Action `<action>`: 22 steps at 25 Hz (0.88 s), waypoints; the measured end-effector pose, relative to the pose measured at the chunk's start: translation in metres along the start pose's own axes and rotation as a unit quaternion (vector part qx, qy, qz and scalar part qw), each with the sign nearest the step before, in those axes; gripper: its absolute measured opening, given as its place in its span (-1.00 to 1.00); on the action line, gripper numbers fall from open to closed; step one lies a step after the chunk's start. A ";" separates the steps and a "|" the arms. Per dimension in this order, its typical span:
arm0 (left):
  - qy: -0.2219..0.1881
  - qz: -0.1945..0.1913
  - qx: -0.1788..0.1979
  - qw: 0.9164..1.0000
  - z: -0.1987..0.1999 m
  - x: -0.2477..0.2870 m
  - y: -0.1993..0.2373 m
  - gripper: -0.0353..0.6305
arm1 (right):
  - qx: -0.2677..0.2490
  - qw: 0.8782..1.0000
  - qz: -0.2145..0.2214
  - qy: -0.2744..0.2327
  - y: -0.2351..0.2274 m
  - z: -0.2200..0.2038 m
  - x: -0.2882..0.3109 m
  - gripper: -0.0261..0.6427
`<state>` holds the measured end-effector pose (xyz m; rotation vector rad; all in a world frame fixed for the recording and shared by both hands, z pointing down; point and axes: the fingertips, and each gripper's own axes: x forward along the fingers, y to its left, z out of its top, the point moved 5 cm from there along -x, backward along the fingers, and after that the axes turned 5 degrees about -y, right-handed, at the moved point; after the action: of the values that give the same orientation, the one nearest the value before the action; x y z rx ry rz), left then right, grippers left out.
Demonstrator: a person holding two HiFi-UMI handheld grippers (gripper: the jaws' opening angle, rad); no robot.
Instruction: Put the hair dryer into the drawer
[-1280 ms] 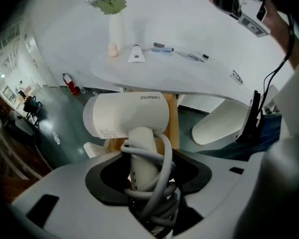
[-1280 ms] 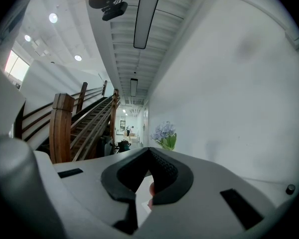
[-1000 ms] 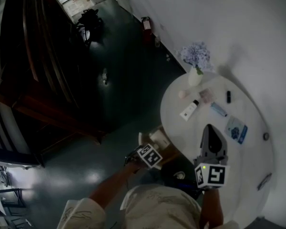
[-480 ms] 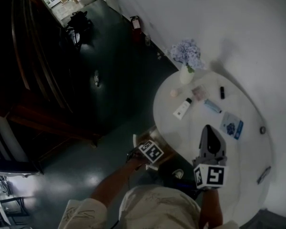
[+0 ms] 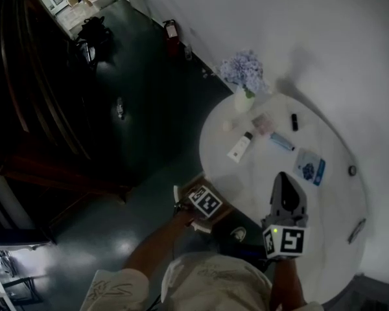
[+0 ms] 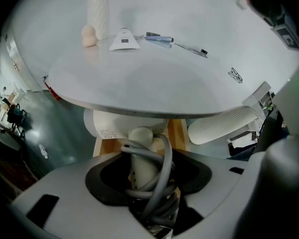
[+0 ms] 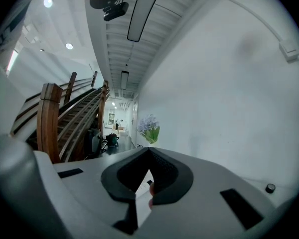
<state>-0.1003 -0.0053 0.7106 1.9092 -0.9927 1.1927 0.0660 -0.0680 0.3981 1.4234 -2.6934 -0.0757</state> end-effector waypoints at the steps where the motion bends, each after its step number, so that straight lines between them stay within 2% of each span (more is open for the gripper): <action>1: -0.002 -0.004 0.003 1.000 0.002 0.002 -0.001 -0.16 | -0.001 1.000 -0.003 0.002 -0.001 0.000 0.000 -0.91; 5: -0.017 -0.003 0.015 1.000 0.009 0.009 -0.001 -0.16 | -0.005 1.000 -0.010 0.009 -0.004 -0.002 0.000 -0.91; 10: -0.032 -0.008 0.013 0.999 0.012 0.020 0.000 -0.16 | -0.011 1.000 -0.018 0.018 -0.008 -0.006 -0.001 -0.91; 19: -0.081 -0.001 0.051 0.995 0.009 0.037 0.002 -0.16 | -0.021 0.999 -0.025 0.038 -0.011 -0.012 0.001 -0.91; 22: -0.097 0.000 0.054 0.994 0.007 0.044 0.001 -0.16 | -0.017 0.998 -0.025 0.050 -0.008 -0.014 0.002 -0.91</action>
<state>-0.0857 -0.0227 0.7488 2.1423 -1.0456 1.0964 0.0727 -0.0741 0.4111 1.4452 -2.5650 -0.0531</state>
